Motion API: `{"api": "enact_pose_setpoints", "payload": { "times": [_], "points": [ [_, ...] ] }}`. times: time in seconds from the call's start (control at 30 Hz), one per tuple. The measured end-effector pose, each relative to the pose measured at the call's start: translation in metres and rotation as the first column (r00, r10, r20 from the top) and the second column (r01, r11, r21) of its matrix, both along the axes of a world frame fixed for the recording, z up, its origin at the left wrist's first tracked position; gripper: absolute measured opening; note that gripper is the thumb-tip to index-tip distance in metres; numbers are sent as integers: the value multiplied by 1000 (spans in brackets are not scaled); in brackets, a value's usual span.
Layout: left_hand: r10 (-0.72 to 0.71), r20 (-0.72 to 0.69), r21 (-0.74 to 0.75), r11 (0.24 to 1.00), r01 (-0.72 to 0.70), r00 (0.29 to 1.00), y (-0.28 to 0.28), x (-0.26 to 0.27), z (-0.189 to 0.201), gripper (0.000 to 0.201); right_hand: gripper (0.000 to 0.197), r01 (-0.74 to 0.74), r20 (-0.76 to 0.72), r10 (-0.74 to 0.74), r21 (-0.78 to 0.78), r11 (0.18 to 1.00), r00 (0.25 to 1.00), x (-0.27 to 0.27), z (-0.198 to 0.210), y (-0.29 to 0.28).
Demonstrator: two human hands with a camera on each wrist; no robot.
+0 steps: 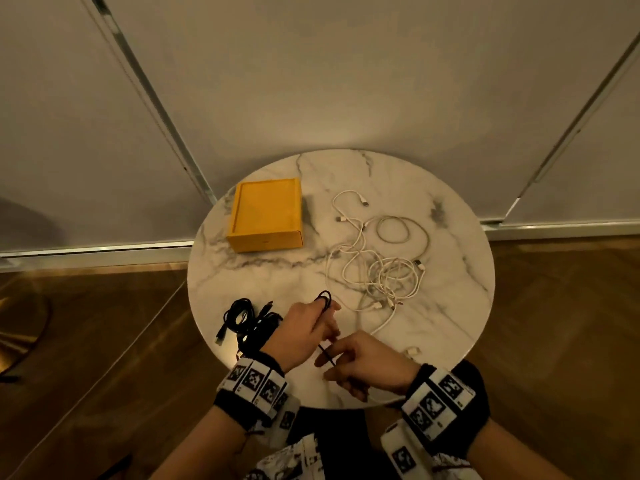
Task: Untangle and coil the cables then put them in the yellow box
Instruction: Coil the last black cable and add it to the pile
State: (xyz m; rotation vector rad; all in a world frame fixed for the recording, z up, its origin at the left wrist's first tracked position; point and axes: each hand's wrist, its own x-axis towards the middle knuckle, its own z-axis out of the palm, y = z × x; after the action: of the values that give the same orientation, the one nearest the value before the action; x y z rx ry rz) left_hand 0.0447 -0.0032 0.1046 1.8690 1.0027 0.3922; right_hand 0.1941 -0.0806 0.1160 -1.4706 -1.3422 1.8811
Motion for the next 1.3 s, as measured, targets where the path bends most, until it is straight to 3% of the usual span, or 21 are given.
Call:
{"api": "enact_pose_setpoints", "payload": {
  "times": [0.13,0.2,0.33,0.43,0.5,0.6,0.67,0.73,0.8,0.87,0.97,1.1,1.17,1.3],
  "points": [
    [-238,-257,24,967,252,937,-13,-12,6,19,16,-161,239,112,198,967,964,16,10,6],
    [-238,-328,120,949,291,914,-21,-19,4,23,19,-289,378,170,286,913,910,17,18,15],
    [-97,-142,-41,995,92,985,-29,-31,-2,31,17,-532,524,291,396,749,801,11,30,29],
    [-66,-131,-111,993,52,989,-31,-40,-3,30,19,-707,691,349,334,623,634,2,27,33],
    [-82,-139,-133,989,63,987,-32,-49,-4,34,18,-750,750,329,320,579,574,4,25,35],
    [-20,51,-330,943,35,999,-37,-57,-3,43,16,-670,679,267,440,597,684,18,22,38],
    [80,242,-494,868,52,967,-40,-55,2,47,18,-595,601,234,517,615,764,24,20,36],
    [138,347,-550,831,82,928,-39,-49,7,51,23,-514,530,194,565,645,825,25,16,31],
    [178,427,-569,815,111,887,-35,-39,12,55,28,-355,384,137,586,728,913,25,10,24],
    [245,478,-615,779,123,843,-29,-31,15,59,28,-146,146,82,508,849,986,22,8,16],
    [303,493,-679,720,143,816,-19,-20,16,58,25,80,-109,-44,357,931,993,20,12,6],
    [306,483,-707,690,159,821,-18,-9,14,54,27,196,-156,-150,347,917,976,19,12,5],
    [318,476,-667,738,101,820,-25,-1,18,52,25,214,-135,-175,378,900,975,15,7,5],
    [367,478,-406,898,-171,798,-26,8,14,42,26,261,-118,-233,450,854,965,9,-1,10]
  ]
}}
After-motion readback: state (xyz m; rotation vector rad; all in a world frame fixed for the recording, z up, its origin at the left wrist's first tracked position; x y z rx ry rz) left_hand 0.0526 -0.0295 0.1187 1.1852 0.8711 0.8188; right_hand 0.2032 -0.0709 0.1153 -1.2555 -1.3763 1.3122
